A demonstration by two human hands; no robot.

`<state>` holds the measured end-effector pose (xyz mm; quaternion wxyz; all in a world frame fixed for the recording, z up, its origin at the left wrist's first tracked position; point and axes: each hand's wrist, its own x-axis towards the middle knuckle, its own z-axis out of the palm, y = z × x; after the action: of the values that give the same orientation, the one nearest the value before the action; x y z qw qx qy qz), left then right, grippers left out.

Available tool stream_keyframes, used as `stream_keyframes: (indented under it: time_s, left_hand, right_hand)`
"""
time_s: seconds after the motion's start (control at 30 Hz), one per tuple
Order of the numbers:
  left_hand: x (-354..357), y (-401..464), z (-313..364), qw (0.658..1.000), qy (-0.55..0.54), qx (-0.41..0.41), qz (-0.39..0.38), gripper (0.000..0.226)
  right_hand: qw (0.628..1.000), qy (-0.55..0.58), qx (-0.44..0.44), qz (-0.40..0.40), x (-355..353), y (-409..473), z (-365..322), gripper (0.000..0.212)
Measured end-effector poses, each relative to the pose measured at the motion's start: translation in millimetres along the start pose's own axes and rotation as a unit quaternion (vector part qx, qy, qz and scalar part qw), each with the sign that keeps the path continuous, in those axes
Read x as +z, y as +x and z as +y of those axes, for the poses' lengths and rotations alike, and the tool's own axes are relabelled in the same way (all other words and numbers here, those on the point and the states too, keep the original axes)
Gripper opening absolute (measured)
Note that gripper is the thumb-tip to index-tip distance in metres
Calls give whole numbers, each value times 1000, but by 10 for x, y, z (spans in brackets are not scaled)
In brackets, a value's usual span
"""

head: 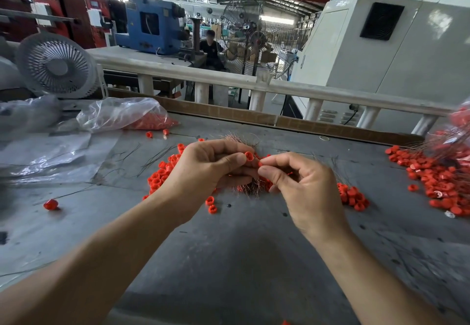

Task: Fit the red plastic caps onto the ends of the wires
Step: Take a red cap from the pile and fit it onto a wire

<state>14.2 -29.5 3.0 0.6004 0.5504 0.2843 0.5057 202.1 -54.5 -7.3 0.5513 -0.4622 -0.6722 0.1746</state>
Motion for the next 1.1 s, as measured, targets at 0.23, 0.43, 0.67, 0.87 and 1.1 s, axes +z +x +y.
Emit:
stream_keyframes:
  time_s: [0.23, 0.43, 0.67, 0.87, 1.1]
  left_hand:
    - [6, 16, -14, 1000, -23, 1, -3, 22]
    - [-1, 24, -45, 1000, 7, 8, -4, 24]
    - [39, 12, -66, 998, 53, 13, -13, 30]
    - [56, -1, -51, 997, 73, 23, -15, 26]
    - [83, -17, -70, 994, 95, 48, 2, 16]
  right_hand:
    - [1000, -8, -16, 1, -3, -1, -24, 15]
    - [999, -2, -22, 23, -1, -12, -34, 8]
    - [989, -84, -110, 43, 5, -5, -58, 4]
    - [977, -132, -161, 47, -4, 17, -45, 4]
    - [977, -131, -161, 52, 22, 0, -44, 4]
